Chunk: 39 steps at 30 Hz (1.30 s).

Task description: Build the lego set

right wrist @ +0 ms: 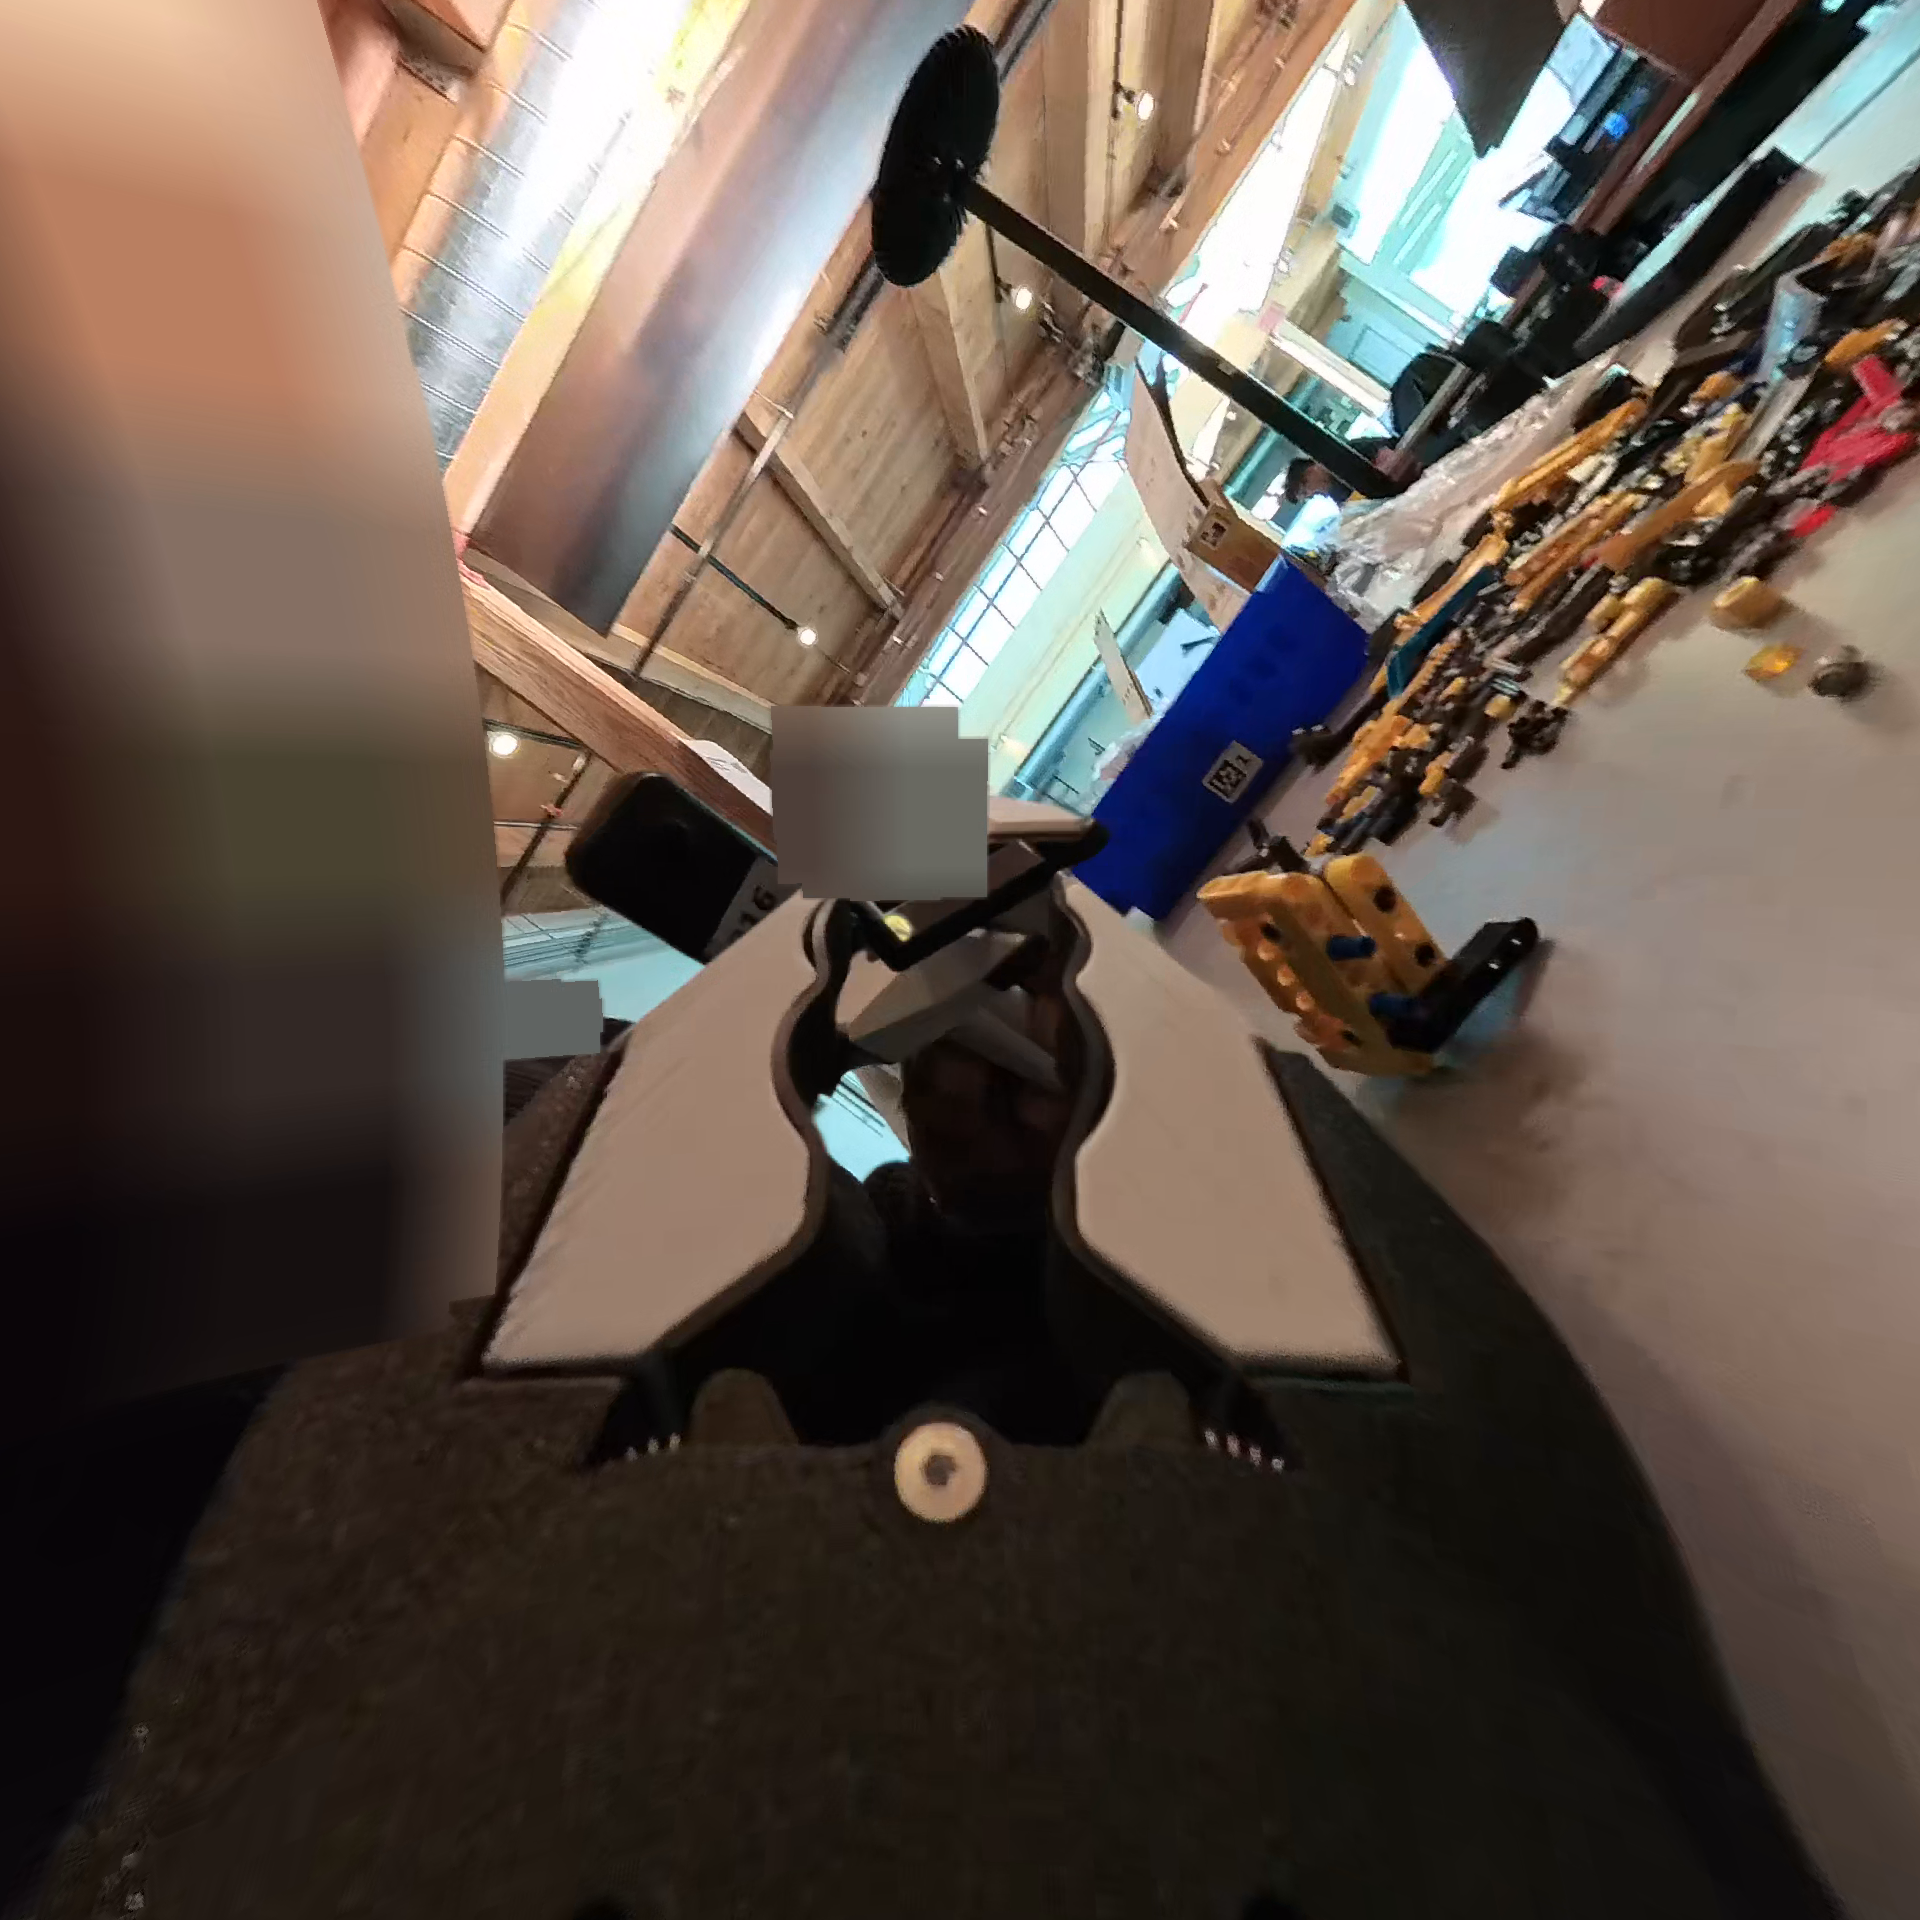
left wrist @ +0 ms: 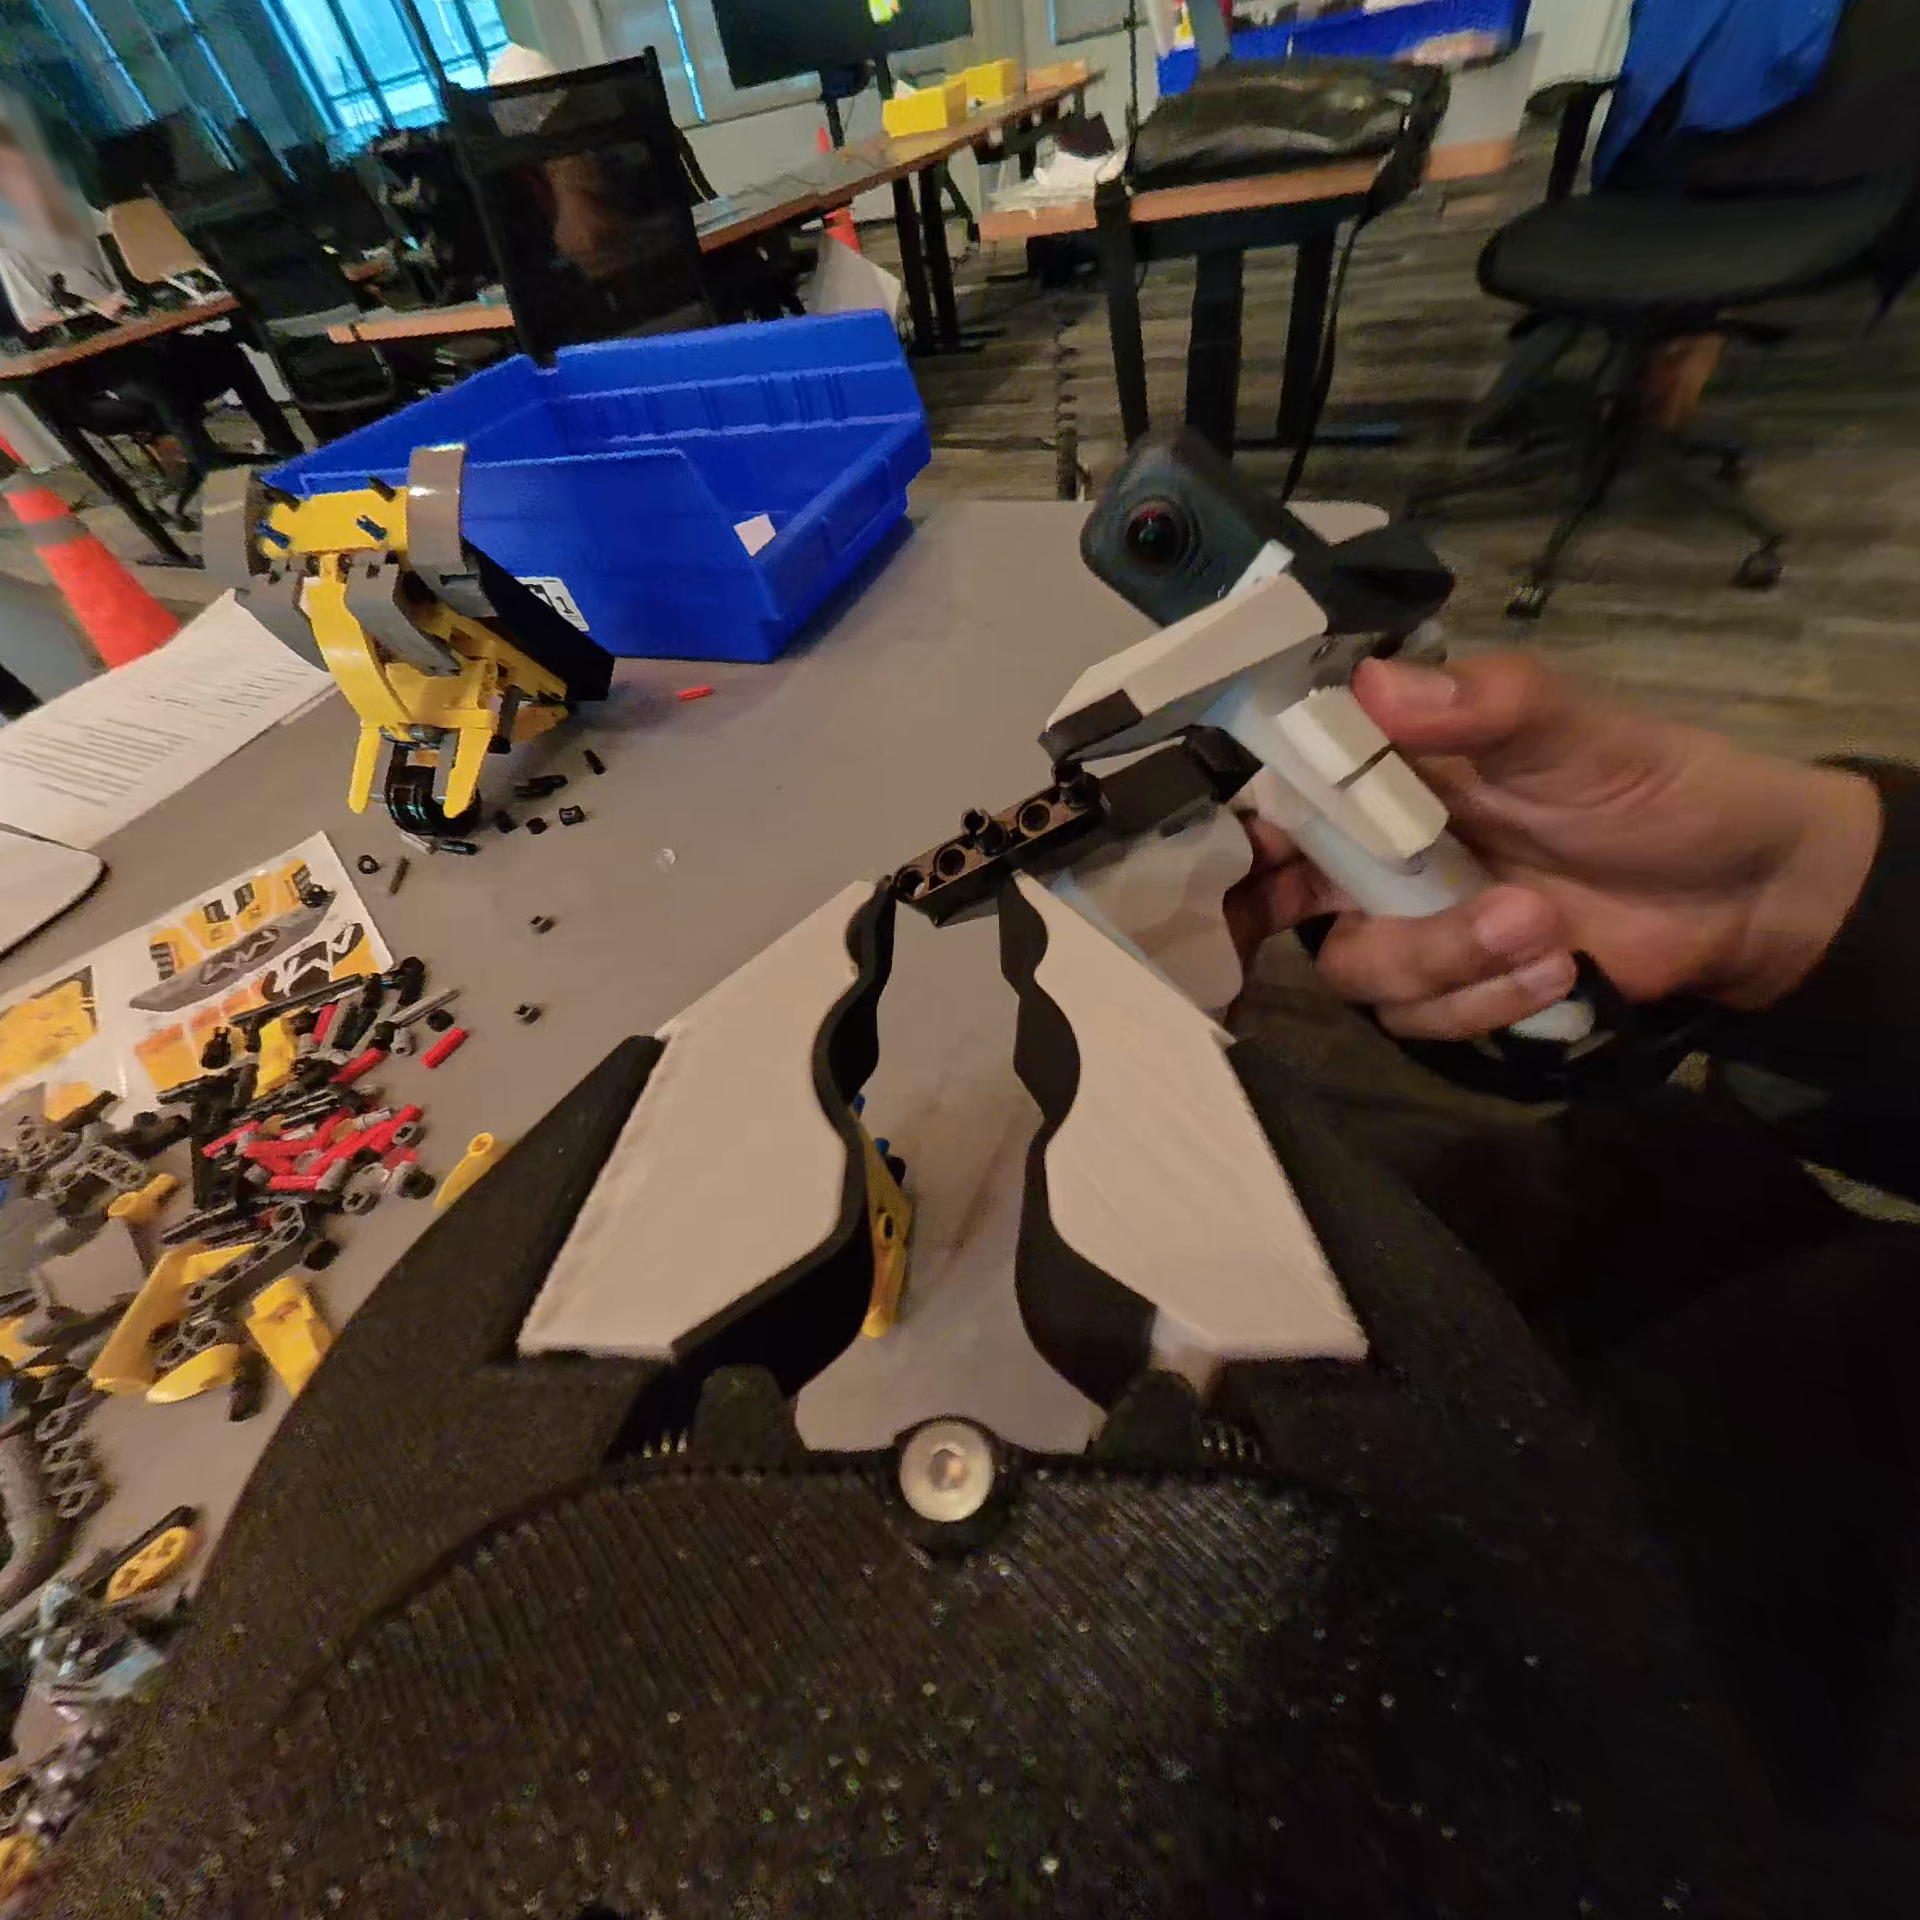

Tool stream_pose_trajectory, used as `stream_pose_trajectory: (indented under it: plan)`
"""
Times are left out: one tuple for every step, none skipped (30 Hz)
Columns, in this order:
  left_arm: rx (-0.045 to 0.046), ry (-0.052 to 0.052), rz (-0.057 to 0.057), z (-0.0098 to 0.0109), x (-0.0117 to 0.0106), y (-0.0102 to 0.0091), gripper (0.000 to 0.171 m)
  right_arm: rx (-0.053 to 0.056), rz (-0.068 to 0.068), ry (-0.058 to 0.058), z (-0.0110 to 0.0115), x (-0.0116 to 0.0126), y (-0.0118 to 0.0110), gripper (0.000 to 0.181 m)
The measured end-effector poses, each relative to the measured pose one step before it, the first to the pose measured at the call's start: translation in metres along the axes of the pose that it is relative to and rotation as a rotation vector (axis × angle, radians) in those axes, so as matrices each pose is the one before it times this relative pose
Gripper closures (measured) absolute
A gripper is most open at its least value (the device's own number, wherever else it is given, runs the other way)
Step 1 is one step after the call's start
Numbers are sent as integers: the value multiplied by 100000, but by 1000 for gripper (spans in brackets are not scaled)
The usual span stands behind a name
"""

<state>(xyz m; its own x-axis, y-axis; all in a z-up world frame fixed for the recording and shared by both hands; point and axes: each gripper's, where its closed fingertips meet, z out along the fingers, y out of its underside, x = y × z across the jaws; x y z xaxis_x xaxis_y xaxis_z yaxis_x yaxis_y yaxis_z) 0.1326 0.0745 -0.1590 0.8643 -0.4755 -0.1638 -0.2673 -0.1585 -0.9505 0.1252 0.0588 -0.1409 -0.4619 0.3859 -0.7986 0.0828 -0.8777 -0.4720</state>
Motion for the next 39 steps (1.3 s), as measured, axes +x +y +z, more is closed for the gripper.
stream_pose_trajectory:
  plan:
    - [-1590,-166,1767,96,38,298,156,-1497,-333,2097,-103,246,141,143]
    - [-1760,506,1727,152,167,332,158,-1781,-332,2131,-97,215,177,141]
    - [-1579,719,2106,155,249,307,161,-1936,-462,2201,-108,193,165,140]
    - [-1444,-4,2529,148,148,265,161,-2255,-750,2542,-144,224,204,140]
    - [-1908,414,2643,186,205,302,161,-2680,-976,2796,-167,255,243,140]
    - [-1938,827,2389,178,242,307,161,-2756,-1280,2923,-176,286,266,142]
    - [-1284,717,1827,164,221,198,162,-2286,-1355,2622,-181,236,228,142]
    - [-1166,264,1423,158,154,191,162,-1584,-1156,2292,-176,202,135,142]
    - [-1518,-170,1574,134,56,254,163,-1002,-1102,2417,-214,245,51,143]
    - [-1880,-727,1845,123,-39,312,163,-522,-1197,2707,-276,312,-19,144]
    - [-1684,-691,1809,105,-45,287,164,-248,-1242,2977,-314,380,-75,144]
    - [-1691,-490,1445,106,-30,298,164,-140,-1143,3097,-326,443,-66,144]
    - [-1620,-736,1178,124,-45,289,165,-46,-1112,2910,-311,435,-75,146]
    - [-2246,-84,1068,174,65,388,165,31,-1426,2551,-260,370,-61,146]
    - [-2943,497,1005,218,147,472,165,251,-2547,2299,-247,234,-87,146]
    - [-2739,459,1018,245,147,445,166,363,-4035,2177,-213,82,-122,146]
    - [-2399,603,861,225,187,372,165,-453,-4919,2150,-155,-19,-21,147]
    - [-2051,813,566,222,214,306,165,-2043,-5311,2655,-76,20,200,149]
    - [-1709,897,411,213,209,236,165,-3284,-5962,3459,-36,129,364,150]
    - [-1570,1080,548,194,228,189,165,-3477,-6927,4148,-11,214,400,150]
    - [-1164,905,595,189,189,119,165,-3038,-7398,4935,-19,325,316,149]
    - [-1202,909,510,167,164,96,165,-2637,-7069,4982,-61,340,249,145]
    - [-1140,818,591,143,130,73,165,-2173,-6425,3850,-76,175,153,140]
    - [-672,301,674,108,60,17,165,-1896,-5885,2392,-65,-24,141,139]
    - [-565,573,542,95,78,7,165,-2112,-5383,1648,-30,-83,192,139]
    - [-991,1275,216,106,161,76,165,-2319,-4941,1767,24,-38,224,140]
    - [-1392,1453,117,147,186,139,165,-2231,-4714,1784,74,-15,256,141]
    - [-1462,1168,276,148,145,162,165,-1788,-4519,1546,101,-47,224,143]
    - [-1125,760,397,139,79,129,165,-852,-4193,1466,113,-45,107,147]
    - [-237,374,140,78,9,-34,165,190,-3813,1554,102,-4,-13,153]
    - [91,623,-445,42,1,-126,165,597,-3281,1663,95,71,-50,157]
    - [-549,1215,-766,95,60,-72,165,27,-2343,1728,119,170,52,159]
    - [-823,1359,-610,105,76,-44,165,-915,-1266,1308,141,210,187,159]
    - [-320,685,-286,66,-30,-105,165,-1329,-529,559,153,139,233,160]
    - [-594,823,-190,90,-1,-47,165,-1382,-163,102,134,88,250,161]
    - [-173,470,-186,57,-61,-112,165,-1596,118,-159,120,41,278,165]
    - [164,-678,-41,32,-231,-136,165,-1955,577,69,102,79,336,168]
    - [698,-1116,157,6,-293,-210,164,-1998,854,669,84,173,350,170]
    - [773,-231,-181,9,-179,-197,164,-1446,732,758,50,178,276,170]
